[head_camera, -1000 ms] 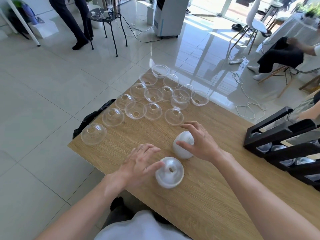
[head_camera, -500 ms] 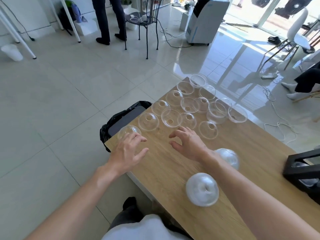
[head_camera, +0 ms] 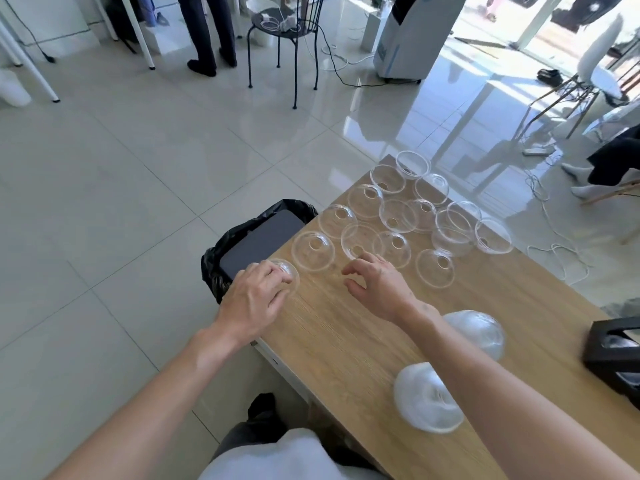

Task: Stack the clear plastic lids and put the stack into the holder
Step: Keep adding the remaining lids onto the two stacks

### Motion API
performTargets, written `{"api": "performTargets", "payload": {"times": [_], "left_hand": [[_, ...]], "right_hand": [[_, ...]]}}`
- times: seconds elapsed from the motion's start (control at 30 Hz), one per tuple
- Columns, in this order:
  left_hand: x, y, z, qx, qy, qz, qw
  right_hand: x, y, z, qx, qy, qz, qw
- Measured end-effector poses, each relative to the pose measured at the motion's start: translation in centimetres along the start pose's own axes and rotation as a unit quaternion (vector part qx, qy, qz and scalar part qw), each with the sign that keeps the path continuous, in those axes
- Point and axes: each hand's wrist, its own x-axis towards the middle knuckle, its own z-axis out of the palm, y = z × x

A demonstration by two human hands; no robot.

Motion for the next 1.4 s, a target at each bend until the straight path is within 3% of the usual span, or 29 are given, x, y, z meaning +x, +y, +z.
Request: {"api": "performTargets", "payload": {"times": [0.2,0.43,0.6,0.93,1.4], "left_hand": [[1.6,1.8,0.9,-0.049,-0.054,0.038,0.997],[3.2,5.3,3.4,-0.023,-0.079,0.067,0.994],[3.0,8.4,5.5,-0.049,-0.173,0.111,0.977],[3.4,14.0,10.2,-0.084,-0.250,0.076,0.962],[4.1,18.5,16.3,-0.141,-0.224,-0.078,0.961]], "right_hand": [[-3.6,3.1,-1.7,-0.006,0.048,0.064,0.997],[-9.7,6.6,-4.7,-0.005,0.142,0.140,0.980],[-13.9,8.7,-5.6,0.013,0.200,0.176,0.964],[-20.4,13.3,-5.7,0.135,0.155,0.225,0.952],[-22.4,19.1,-1.3,0.256,0.063,0.178,0.948]]}}
